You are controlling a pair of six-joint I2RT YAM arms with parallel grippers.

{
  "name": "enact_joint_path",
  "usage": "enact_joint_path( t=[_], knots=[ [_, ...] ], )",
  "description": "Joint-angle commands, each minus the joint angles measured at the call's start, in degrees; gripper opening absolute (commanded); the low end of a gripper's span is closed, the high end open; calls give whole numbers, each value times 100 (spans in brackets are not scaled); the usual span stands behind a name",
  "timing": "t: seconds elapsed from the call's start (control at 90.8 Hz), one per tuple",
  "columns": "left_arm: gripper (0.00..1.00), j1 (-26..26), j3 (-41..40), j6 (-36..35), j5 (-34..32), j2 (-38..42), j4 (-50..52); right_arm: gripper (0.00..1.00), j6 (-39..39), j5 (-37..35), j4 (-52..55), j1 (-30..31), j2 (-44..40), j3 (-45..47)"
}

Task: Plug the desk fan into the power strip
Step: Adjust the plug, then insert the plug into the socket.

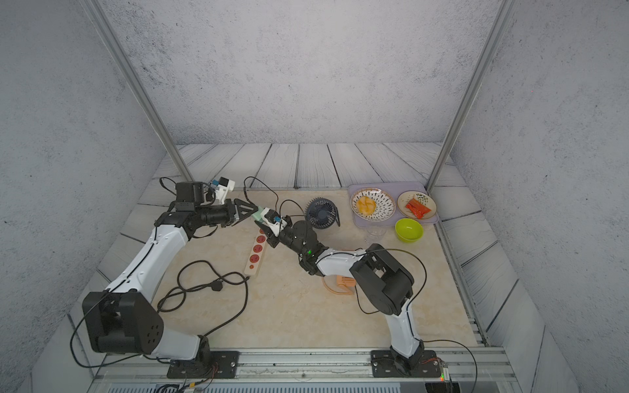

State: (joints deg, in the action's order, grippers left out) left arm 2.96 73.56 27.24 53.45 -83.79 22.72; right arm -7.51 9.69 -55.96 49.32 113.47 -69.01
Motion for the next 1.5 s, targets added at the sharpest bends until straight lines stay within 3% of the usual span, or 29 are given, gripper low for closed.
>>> enact_joint_path(
  t=[0.0, 0.297, 0.44, 0.517, 0.649, 0.704, 0.76, 0.837, 0.925, 1.167, 1.255, 1.376, 1.486],
  knots=[
    [44, -16, 184, -54, 206, -106, 95, 1, -180, 126, 56, -8, -97, 15],
    [44, 19, 234, -68, 255, -268, 204, 0, -264, 147, 84, -1, -72, -33],
    [39, 25, 208, -119, 233, -263, 232, 0, -256, 142, 85, -3, -65, -51],
    [33, 27, 227, -155, 226, -286, 264, 0, -247, 155, 77, -1, -59, -60],
    [6, 21, 370, -305, 77, -269, 444, 0, -242, 149, 89, -1, -70, -51],
    [0, 19, 498, -530, -151, -264, 673, 9, -226, 138, 108, 1, -98, -36],
    [0, 19, 669, -840, -421, -266, 956, 27, -218, 110, 111, -1, -121, -6],
    [0, 20, 819, -1262, -717, -301, 1301, 66, -198, 24, 65, -1, -179, 66],
    [0, 15, 815, -1601, -1064, -269, 1431, 96, -170, -65, -13, -1, -284, 222],
    [0, 70, -349, -1389, -2468, 76, -140, 99, 84, -651, -236, 3, -1115, 1467],
    [0, 298, -460, -1343, -3039, -99, -243, 99, 288, -1063, -217, -2, -1621, 2051],
    [0, 802, -857, -1508, -3983, -187, -755, 99, 424, -1547, 334, -4, -2464, 2710],
    [0, 970, -1096, -1259, -4344, -467, -1155, 99, 484, -1911, 1101, -9, -3322, 3093]
  ],
)
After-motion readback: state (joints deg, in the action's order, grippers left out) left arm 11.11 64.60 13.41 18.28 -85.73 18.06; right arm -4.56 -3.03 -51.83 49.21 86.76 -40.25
